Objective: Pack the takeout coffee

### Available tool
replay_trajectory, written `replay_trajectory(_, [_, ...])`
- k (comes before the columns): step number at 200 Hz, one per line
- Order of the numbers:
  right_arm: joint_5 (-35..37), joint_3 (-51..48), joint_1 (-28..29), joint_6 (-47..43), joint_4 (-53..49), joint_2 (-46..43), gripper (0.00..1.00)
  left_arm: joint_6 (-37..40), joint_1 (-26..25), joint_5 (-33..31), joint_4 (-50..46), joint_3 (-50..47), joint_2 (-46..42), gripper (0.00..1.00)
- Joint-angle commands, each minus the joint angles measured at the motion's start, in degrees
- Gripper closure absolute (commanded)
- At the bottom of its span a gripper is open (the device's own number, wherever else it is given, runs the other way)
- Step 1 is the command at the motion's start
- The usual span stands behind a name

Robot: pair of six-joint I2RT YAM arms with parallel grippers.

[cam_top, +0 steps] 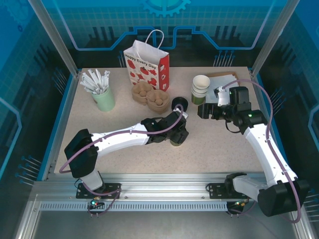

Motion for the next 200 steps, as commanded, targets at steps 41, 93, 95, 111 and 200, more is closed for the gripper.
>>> replay_trajectory(41, [-0.3, -0.9, 1.6, 0.2, -2.3, -0.5, 0.16, -1.9, 0.1, 1.6, 0.1, -0.8, -4.7, 0.17])
replay_trajectory(93, [-13.3, -10.0, 5.0, 4.6, 6.0, 3.5, 0.15, -13.2, 10.4, 20.8, 6.2, -11.2, -14.2, 0.16])
replay_trajectory(95, [-14.0, -10.2, 5.4, 4.8, 6.7, 3.9, 0.15, -13.7, 11.0, 22.1, 6.6, -11.5, -14.2, 0.16])
replay_trajectory(111, [-17.3, -10.9, 7.7, 6.3, 10.9, 7.9, 0.15, -16.2, 13.9, 30.0, 9.0, -13.2, -13.4, 0.17])
replay_trajectory(200, [-16.9, -13.2, 8.5, 3.0, 10.7, 14.4, 0.26, -18.6, 17.3, 37.0, 14.0, -17.1, -7.8, 0.33])
